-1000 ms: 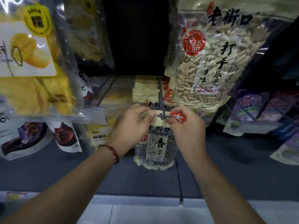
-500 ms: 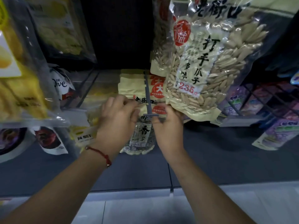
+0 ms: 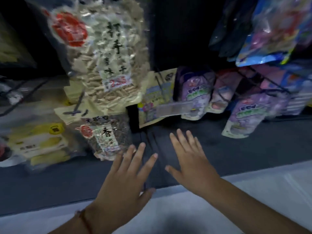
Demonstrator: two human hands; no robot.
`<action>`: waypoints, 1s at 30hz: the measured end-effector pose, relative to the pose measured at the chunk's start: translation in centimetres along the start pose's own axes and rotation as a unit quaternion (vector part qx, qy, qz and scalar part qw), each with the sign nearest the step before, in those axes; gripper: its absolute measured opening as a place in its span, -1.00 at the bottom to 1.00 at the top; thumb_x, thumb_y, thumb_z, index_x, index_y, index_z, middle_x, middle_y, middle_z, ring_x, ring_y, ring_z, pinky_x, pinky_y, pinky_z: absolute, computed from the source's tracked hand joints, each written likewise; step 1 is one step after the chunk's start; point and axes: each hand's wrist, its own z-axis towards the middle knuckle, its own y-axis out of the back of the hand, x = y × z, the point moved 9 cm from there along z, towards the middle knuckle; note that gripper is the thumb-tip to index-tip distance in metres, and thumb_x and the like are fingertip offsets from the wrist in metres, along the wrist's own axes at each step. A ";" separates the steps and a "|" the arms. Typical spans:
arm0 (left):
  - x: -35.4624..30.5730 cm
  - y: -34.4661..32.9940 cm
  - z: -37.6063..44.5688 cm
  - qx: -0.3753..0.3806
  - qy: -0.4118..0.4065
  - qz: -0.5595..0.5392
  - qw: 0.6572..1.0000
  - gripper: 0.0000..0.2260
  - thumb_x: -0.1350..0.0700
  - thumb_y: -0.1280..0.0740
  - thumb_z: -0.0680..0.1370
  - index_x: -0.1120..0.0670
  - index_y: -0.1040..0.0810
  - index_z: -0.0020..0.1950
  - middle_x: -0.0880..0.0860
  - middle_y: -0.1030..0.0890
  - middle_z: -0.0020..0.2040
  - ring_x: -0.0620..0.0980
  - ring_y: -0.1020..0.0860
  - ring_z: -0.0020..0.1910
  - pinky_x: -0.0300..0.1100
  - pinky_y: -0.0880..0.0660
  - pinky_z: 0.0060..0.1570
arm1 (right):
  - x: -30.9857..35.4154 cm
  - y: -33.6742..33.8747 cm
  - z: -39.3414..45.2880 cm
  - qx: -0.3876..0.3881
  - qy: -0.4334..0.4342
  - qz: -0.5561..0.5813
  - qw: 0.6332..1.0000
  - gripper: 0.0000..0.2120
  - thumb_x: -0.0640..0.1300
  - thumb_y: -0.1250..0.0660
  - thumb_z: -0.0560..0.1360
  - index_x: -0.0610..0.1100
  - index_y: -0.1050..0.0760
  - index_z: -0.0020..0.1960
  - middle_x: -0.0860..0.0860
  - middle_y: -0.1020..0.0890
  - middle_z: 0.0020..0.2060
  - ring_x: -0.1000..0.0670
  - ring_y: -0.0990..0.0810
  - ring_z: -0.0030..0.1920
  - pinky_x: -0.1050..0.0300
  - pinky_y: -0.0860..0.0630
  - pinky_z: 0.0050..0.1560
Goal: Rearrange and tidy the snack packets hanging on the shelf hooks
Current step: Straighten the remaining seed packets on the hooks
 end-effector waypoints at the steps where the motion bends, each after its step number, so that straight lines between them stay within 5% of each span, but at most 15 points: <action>1: -2.0 0.1 1.5 0.001 -0.001 -0.018 1.000 -0.29 -0.37 -0.08 0.48 -0.03 -0.30 0.54 0.18 -0.33 0.51 0.28 -0.43 0.38 0.23 -0.47 0.24 | -2.0 0.5 -1.1 0.004 -0.013 -0.001 1.000 -0.15 0.24 -0.16 0.57 0.00 0.33 0.57 0.02 0.32 0.55 -0.09 0.36 0.54 0.02 0.38 0.46; 6: -12.0 2.0 10.6 0.002 -0.026 -0.104 0.994 -0.28 -0.37 -0.03 0.49 -0.08 -0.13 0.59 0.18 -0.18 0.57 0.24 -0.31 0.47 0.20 -0.38 0.33 | -14.1 4.8 -5.4 -0.019 -0.111 0.010 0.994 -0.17 0.30 -0.11 0.56 0.07 0.38 0.54 0.07 0.35 0.54 -0.07 0.35 0.54 0.02 0.28 0.51; 10: -17.0 4.1 17.2 -0.011 -0.012 -0.171 0.985 -0.28 -0.28 -0.07 0.59 -0.15 0.33 0.56 0.10 0.28 0.59 0.15 0.12 0.58 0.07 0.05 0.52 | -23.1 8.3 -7.8 -0.068 -0.192 0.045 0.978 -0.16 0.23 -0.23 0.55 0.03 0.23 0.58 0.03 0.18 0.58 -0.12 0.20 0.57 -0.02 0.14 0.52; 14: -18.4 6.5 22.0 -0.064 0.036 -0.254 0.964 -0.22 -0.14 -0.23 0.60 -0.12 0.29 0.58 0.06 0.08 0.61 0.08 -0.01 0.57 -0.04 -0.09 0.47 | -29.3 11.4 -6.3 -0.111 -0.219 0.148 0.958 -0.15 0.11 -0.33 0.54 -0.07 0.12 0.59 -0.01 0.06 0.59 -0.07 0.12 0.58 -0.01 0.05 0.53; 17: -19.4 6.9 25.1 -0.065 0.059 -0.280 0.956 -0.20 -0.10 -0.25 0.60 -0.14 0.33 0.56 0.04 0.16 0.61 0.06 0.03 0.58 -0.06 -0.08 0.48 | -31.7 13.8 -3.9 -0.152 -0.188 0.280 0.929 -0.16 -0.04 -0.39 0.53 -0.09 0.09 0.59 -0.02 -0.06 0.58 0.04 -0.01 0.57 -0.06 -0.13 0.52; 19: -20.1 7.4 27.0 -0.054 0.071 -0.308 0.947 -0.18 -0.10 -0.27 0.60 -0.18 0.35 0.55 0.04 0.09 0.62 0.10 -0.07 0.57 -0.02 -0.19 0.44 | -31.9 15.2 -2.5 -0.142 -0.165 0.377 0.900 -0.21 -0.14 -0.38 0.55 -0.01 0.06 0.58 0.14 -0.32 0.43 0.37 -0.29 0.37 0.26 -0.38 0.33; 20: -20.1 7.8 27.6 -0.059 0.085 -0.333 0.937 -0.18 -0.09 -0.29 0.60 -0.20 0.32 0.55 0.04 -0.02 0.60 0.11 -0.19 0.53 -0.01 -0.32 0.35 | -32.1 15.5 -1.8 -0.130 -0.162 0.416 0.885 -0.25 -0.18 -0.37 0.55 0.03 0.02 0.55 0.25 -0.40 0.25 0.55 -0.38 0.13 0.48 -0.44 0.08; 22: -19.7 8.4 28.4 -0.084 0.130 -0.381 0.912 -0.25 -0.07 -0.30 0.59 -0.22 0.17 0.57 0.00 -0.21 0.51 0.07 -0.32 0.44 -0.04 -0.48 0.17 | -32.8 15.6 -0.5 -0.111 -0.166 0.447 0.872 -0.36 -0.23 -0.35 0.56 0.06 -0.12 0.50 0.29 -0.43 0.03 0.51 -0.49 -0.08 0.55 -0.44 -0.21; 26: -19.3 8.7 28.9 -0.102 0.152 -0.363 0.914 -0.67 -0.07 -0.27 0.61 -0.07 -0.36 0.36 -0.04 -0.44 0.19 0.02 -0.49 0.18 -0.10 -0.50 0.04 | -34.5 14.6 0.9 -0.124 -0.187 0.441 0.869 -0.86 -0.26 -0.36 0.52 -0.14 -0.54 0.07 -0.03 -0.64 -0.03 -0.06 -0.64 0.02 0.24 -0.54 -0.13; 30: -20.1 9.5 28.5 -0.113 0.132 -0.387 0.906 -0.77 -0.05 -0.26 0.62 0.04 -0.42 0.20 -0.08 -0.50 -0.06 -0.04 -0.53 -0.13 -0.09 -0.49 -0.21 | -34.4 14.2 0.1 -0.146 -0.187 0.470 0.850 -0.95 -0.24 -0.39 0.51 -0.15 -0.56 -0.13 -0.06 -0.65 -0.23 0.00 -0.62 -0.18 0.27 -0.49 -0.23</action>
